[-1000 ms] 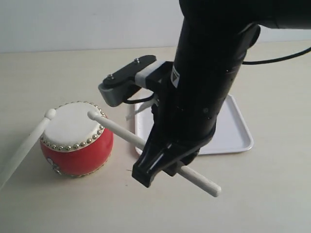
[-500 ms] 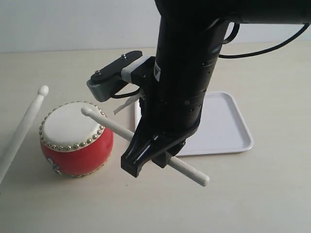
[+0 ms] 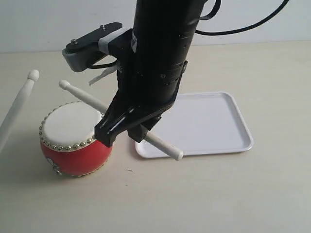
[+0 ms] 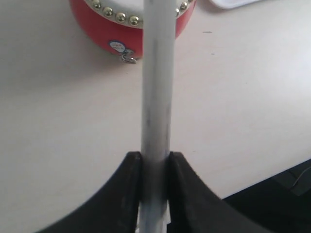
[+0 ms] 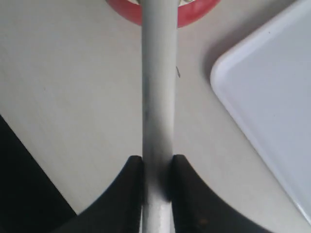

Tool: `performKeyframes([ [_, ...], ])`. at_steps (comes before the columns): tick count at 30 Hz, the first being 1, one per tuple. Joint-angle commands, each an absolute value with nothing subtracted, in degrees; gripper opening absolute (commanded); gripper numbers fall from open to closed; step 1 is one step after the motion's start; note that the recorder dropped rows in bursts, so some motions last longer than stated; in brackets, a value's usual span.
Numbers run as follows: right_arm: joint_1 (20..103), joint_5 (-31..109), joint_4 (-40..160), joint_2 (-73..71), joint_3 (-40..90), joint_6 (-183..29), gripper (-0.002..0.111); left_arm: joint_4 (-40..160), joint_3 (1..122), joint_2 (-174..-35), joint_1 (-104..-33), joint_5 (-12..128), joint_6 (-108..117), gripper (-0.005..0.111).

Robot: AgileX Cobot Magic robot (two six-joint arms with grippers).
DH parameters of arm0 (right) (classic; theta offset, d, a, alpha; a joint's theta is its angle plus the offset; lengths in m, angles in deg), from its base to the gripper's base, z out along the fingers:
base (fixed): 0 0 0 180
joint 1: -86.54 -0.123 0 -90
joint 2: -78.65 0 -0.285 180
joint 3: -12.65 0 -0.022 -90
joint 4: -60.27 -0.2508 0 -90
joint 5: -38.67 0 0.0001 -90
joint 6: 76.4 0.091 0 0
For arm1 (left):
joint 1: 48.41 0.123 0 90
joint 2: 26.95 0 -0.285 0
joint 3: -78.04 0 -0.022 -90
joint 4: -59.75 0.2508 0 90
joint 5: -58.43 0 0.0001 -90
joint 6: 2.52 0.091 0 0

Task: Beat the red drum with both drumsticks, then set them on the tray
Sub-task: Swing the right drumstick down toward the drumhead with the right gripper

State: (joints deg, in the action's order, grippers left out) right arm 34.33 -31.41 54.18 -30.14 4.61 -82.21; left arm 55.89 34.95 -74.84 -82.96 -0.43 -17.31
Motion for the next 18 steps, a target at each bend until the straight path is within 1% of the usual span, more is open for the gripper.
performKeyframes([
  [1,34.2,-31.29,54.34,-37.25,5.13,-82.94,0.0,56.46,35.41,-74.54,-82.93,-1.0,-17.68,0.0],
  [3,34.2,-31.29,54.03,-40.77,5.13,-83.83,0.0,56.46,35.41,-74.54,-82.93,-1.24,-17.68,0.0],
  [6,34.2,-31.29,53.28,-40.94,4.01,-83.83,0.0,56.5,35.41,-74.54,-82.93,-2.24,-17.57,0.0],
  [13,34.32,-31.29,58.19,-31.03,0.21,-83.69,0.0,56.5,35.41,-76.53,-82.93,-3.41,-16.29,0.0],
  [18,34.72,-31.29,58.96,-26.97,0.44,-83.79,0.0,56.5,36.85,-83.32,-82.93,-7.24,-14.91,0.0],
])
